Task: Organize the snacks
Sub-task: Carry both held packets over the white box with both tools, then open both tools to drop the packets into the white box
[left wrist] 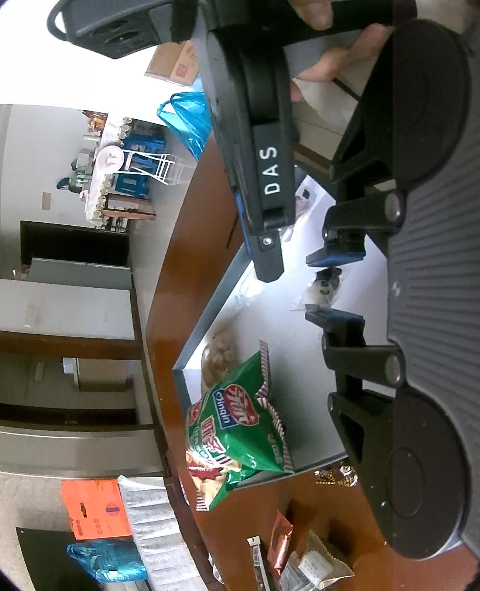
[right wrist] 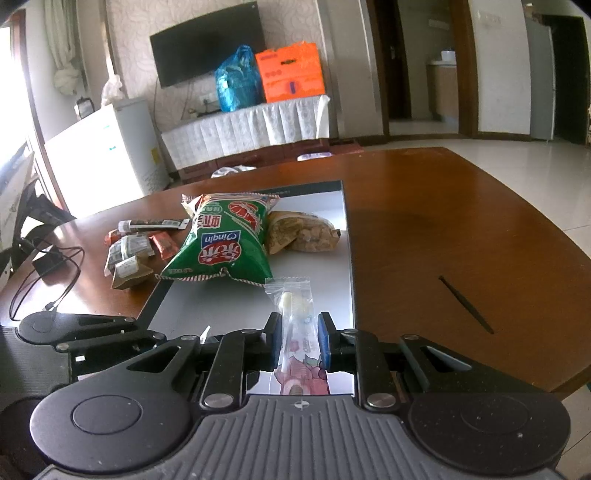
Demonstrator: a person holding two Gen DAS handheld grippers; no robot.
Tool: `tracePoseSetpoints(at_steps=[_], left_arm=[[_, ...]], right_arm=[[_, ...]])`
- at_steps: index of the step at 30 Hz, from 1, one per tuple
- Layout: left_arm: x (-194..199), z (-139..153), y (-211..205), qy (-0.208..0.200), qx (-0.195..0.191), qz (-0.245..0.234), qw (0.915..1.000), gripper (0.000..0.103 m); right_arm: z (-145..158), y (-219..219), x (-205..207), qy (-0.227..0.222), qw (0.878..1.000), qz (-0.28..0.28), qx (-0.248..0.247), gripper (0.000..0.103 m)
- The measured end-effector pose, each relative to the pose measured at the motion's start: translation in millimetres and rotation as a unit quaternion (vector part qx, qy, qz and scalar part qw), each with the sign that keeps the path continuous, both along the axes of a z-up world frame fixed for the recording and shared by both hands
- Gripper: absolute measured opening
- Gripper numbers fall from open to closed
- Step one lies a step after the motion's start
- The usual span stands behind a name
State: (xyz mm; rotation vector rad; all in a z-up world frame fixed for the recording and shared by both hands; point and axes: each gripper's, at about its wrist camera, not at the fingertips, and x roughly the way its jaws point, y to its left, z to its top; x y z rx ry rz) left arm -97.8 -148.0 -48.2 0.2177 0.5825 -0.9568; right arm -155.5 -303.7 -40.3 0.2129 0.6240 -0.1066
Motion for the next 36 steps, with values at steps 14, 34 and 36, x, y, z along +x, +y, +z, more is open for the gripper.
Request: tracePoseSetpoints(at_steps=[14,34,36], left_arm=[[5,-1,4,0.011,-0.027,0.013,0.9995,0.067],[10,1,11,0.018,-0.034,0.028,0.9989,0.070],[11,1,11,0.019,-0.033,0.029,0.9989,0.070]], right_arm=[[-1,0,0,0.001,1.000,-0.001,-0.001,0.024],[2,2,-1,-0.005,1.000,-0.002,-0.004,0.042],[1,2,-1,-0.005,1.000,-0.002,-0.004,0.043]])
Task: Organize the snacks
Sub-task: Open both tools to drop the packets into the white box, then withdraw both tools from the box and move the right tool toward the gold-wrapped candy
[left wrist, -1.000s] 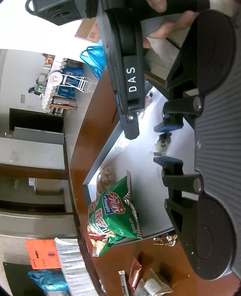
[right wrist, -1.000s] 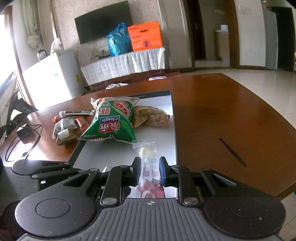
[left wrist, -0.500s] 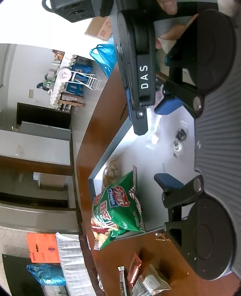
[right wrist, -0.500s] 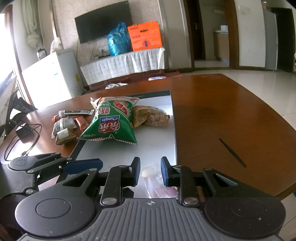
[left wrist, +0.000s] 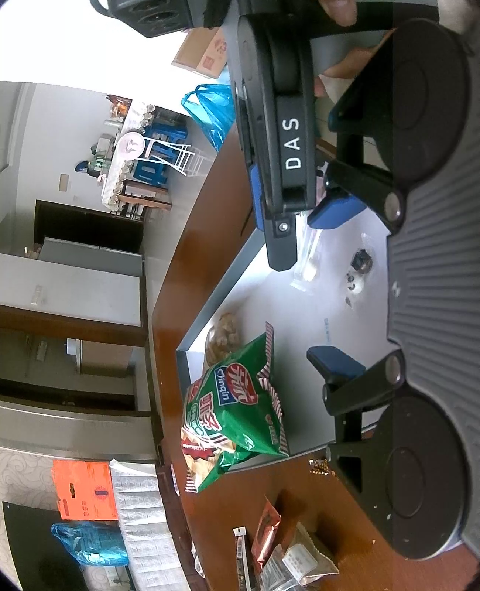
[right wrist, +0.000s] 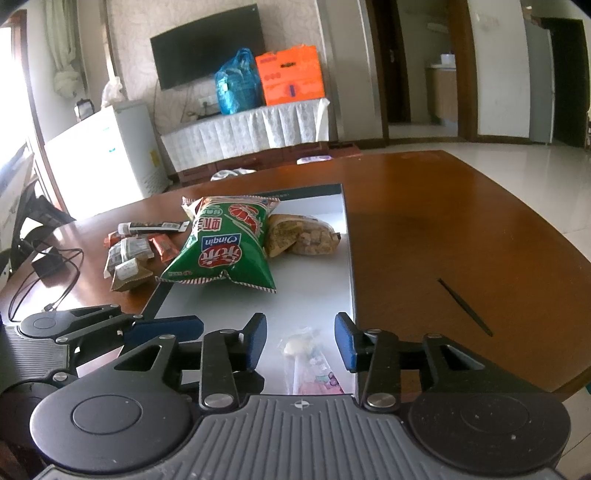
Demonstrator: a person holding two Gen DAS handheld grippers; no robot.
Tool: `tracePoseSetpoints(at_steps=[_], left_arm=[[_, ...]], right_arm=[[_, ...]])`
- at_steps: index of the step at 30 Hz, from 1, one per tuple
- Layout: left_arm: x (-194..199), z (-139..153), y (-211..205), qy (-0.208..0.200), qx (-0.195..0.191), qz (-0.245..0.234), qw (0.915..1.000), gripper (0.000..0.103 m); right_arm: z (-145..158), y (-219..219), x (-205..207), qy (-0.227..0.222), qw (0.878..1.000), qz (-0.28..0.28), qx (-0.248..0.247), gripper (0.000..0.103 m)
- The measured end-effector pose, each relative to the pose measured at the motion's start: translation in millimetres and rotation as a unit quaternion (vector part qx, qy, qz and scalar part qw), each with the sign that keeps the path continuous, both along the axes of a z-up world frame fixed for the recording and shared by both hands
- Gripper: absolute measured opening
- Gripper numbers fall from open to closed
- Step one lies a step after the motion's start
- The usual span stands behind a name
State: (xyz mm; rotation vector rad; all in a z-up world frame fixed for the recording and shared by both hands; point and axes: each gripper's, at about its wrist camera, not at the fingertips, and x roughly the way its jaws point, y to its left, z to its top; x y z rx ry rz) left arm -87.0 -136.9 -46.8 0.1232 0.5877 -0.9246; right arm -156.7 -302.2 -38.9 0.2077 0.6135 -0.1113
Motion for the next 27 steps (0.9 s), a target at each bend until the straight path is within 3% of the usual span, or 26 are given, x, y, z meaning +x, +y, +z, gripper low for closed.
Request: tracePoseSetpoints(at_steps=[13,18,21,23,26,27], left_arm=[[5,8,10,-0.018,-0.010,0.022,0.9996,0.070],[7,12,17,-0.021,-0.016,0.032,0.9992,0.070],[8,16,22,-0.033,-0.010,0.041,0.9986,0.070],[11,22,26,-0.039,-0.006,0.048,0.9981,0.077],[10,26,41,-0.053,-0.026,0.079,0.9951,0.093],[11,28,46,-0.058,-0.030,0.094,0.9935,0.094]], right_arm=[[6,5,-4,-0.030,1.000,0.010,0.004,0.059],[8,6,-6,-0.045,0.999,0.005,0.015,0.073],[9,10,-8,-0.057,0.998,0.006,0.011,0.077],[11,12,-11,-0.070,0.997,0.004,0.012,0.080],[14,10,-15,-0.094,0.995,-0.009,0.019,0.097],[15,9,-16,-0.101,0.995,-0.015,0.020,0.099]])
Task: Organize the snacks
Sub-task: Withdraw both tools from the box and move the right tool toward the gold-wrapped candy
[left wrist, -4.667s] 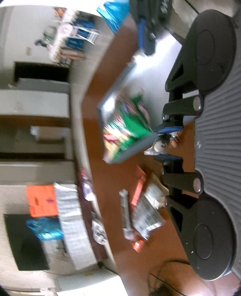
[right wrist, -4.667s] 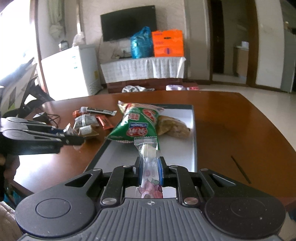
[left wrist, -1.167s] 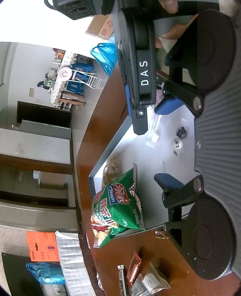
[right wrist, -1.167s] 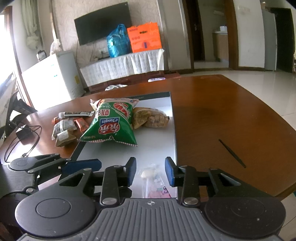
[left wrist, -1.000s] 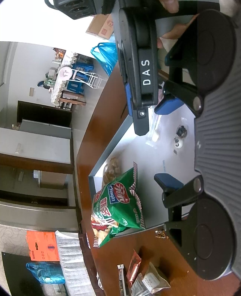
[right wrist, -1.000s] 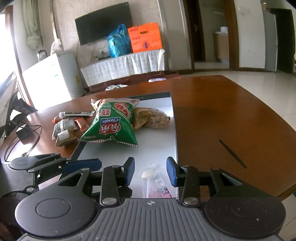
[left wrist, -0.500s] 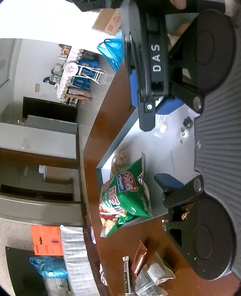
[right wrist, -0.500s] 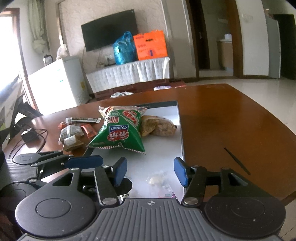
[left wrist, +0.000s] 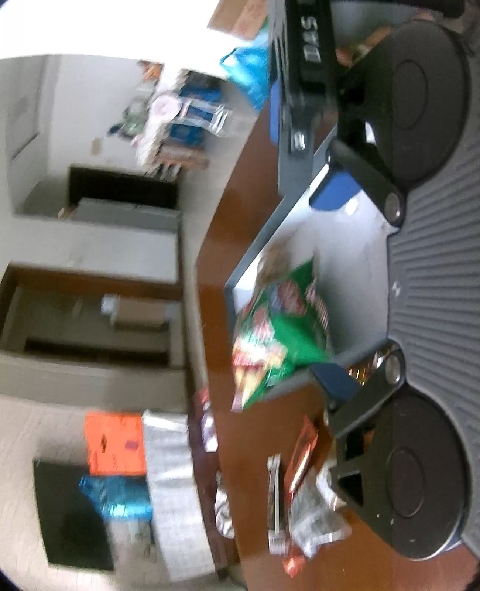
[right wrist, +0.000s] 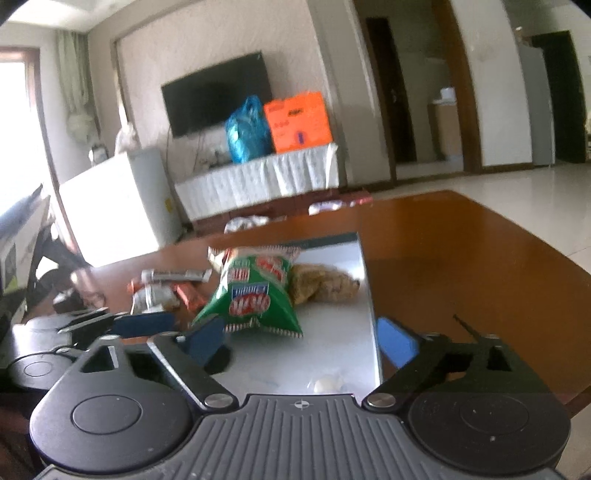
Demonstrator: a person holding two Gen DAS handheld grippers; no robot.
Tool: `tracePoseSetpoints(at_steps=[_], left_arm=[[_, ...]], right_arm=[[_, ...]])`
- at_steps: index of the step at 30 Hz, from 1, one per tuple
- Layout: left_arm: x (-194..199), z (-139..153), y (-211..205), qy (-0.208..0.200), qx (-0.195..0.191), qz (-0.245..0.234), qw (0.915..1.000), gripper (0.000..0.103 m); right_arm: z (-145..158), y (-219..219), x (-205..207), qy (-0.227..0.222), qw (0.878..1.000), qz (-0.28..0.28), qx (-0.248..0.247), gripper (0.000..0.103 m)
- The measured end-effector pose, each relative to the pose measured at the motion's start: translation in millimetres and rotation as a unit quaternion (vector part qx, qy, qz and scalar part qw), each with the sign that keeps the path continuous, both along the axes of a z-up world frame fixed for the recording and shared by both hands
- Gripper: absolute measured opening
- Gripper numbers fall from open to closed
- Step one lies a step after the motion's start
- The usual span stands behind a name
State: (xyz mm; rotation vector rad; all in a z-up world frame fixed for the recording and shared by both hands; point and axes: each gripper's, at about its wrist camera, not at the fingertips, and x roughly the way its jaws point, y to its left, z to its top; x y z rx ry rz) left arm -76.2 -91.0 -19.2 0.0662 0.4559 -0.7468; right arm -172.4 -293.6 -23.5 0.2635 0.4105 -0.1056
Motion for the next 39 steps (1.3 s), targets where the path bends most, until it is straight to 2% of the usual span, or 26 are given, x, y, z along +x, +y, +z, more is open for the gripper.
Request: tracePoseSetpoints(at_steps=[4,7,11,15,18,20,23,26,28,31,35,39], left_arm=[[13,3,26,0.006,-0.017,0.069,0.9974,0.094],[26,5,46,0.005,-0.021,0.129,0.9914,0.094],[44,4,68,-0.012,0.008,0.224,0.9745,0.094],[62,-3,82,0.012,0.019,0.278,0.9604,0.094],[71,-10,85,0.041,0.014,0.288,0.9568,0.094],[75,-12,86,0.043,0.018,0.292,0.9553,0.094],[78,-13,85,0.034,0.029,0.311,0.9493,0.094],[85,-12,92,0.049,0.018,0.314,0.9479,0.094],[89,-11,101,0.064,-0.006,0.311,0.9481,0.094],[93,-12,109,0.086,-0.028,0.321,0.9429,0.094],[98,-16,102,0.095,-0.019,0.318,0.9433,0.094],[100,-18,97,0.094,-0.018,0.311,0.9455,0.094]], right_arm=[[1,1,1,-0.006,1.000,-0.011,-0.002,0.102],[3,13,4,-0.005,1.000,-0.001,-0.022,0.103],[3,43,13,0.010,0.997,0.045,-0.054,0.103],[6,79,20,0.011,0.991,0.102,-0.083,0.103],[8,105,25,0.002,0.985,0.138,-0.104,0.103],[10,120,35,0.007,0.981,0.151,-0.125,0.103],[8,140,62,0.061,0.967,0.167,-0.180,0.103],[1,149,85,0.107,0.954,0.193,-0.204,0.100],[-2,153,95,0.118,0.947,0.207,-0.217,0.095],[-4,158,108,0.122,0.939,0.216,-0.238,0.090],[-9,157,128,0.158,0.936,0.222,-0.223,0.069],[-11,156,136,0.168,0.938,0.206,-0.222,0.060]])
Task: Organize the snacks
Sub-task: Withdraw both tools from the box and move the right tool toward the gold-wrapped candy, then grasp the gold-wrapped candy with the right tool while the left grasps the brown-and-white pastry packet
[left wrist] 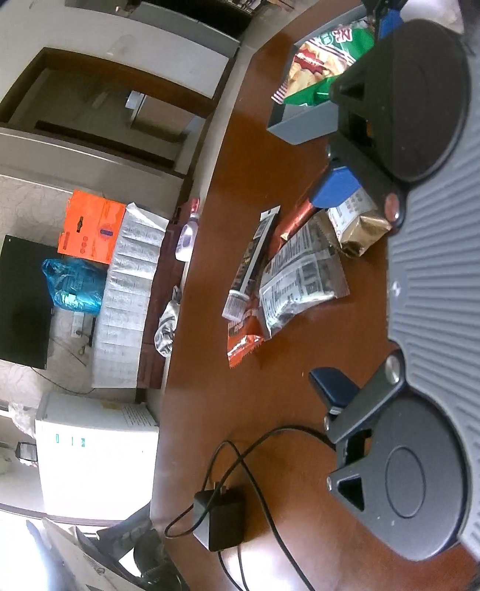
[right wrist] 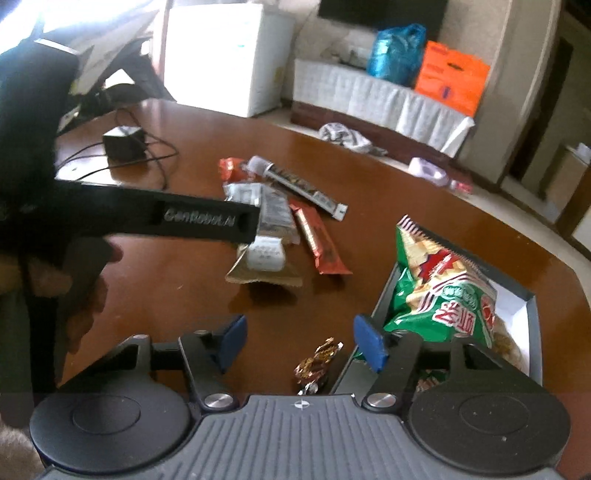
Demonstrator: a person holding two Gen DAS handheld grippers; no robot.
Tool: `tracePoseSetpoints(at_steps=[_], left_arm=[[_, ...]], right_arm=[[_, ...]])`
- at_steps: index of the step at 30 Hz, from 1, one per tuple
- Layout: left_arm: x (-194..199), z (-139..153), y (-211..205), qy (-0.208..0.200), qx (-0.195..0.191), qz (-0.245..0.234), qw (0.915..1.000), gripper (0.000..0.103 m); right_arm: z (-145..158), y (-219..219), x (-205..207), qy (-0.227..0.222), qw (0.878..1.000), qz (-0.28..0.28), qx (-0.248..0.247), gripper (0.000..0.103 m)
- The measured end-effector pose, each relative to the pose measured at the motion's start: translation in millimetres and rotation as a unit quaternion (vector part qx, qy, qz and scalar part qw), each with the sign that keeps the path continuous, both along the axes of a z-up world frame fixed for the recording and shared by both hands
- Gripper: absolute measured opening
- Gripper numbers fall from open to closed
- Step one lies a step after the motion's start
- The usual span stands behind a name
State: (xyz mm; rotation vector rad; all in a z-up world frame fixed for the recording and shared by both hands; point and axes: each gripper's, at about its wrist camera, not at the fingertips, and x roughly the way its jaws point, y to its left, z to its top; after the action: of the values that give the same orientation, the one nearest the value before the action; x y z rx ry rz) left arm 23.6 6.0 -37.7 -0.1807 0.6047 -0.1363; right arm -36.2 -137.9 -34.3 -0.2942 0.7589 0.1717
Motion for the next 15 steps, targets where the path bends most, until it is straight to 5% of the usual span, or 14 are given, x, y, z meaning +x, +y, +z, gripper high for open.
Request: tracePoseSetpoints(at_steps=[6,10,15], left_arm=[[2,0,1,0.000,-0.009,-0.004,1.0000,0.094],[0,2,4,-0.003,-0.020,-0.004,0.9998,0.094],[-1,3,7,-0.003,-0.029,-0.005,0.9996,0.094]], right_arm=[[-13,28,-3,-0.008,0.995,0.007,-0.100,0.045],[-27,34,4,0.017,0.992,-0.003,-0.127,0.045],[-36,30,6,0.010,0.993,-0.003,-0.116,0.012]])
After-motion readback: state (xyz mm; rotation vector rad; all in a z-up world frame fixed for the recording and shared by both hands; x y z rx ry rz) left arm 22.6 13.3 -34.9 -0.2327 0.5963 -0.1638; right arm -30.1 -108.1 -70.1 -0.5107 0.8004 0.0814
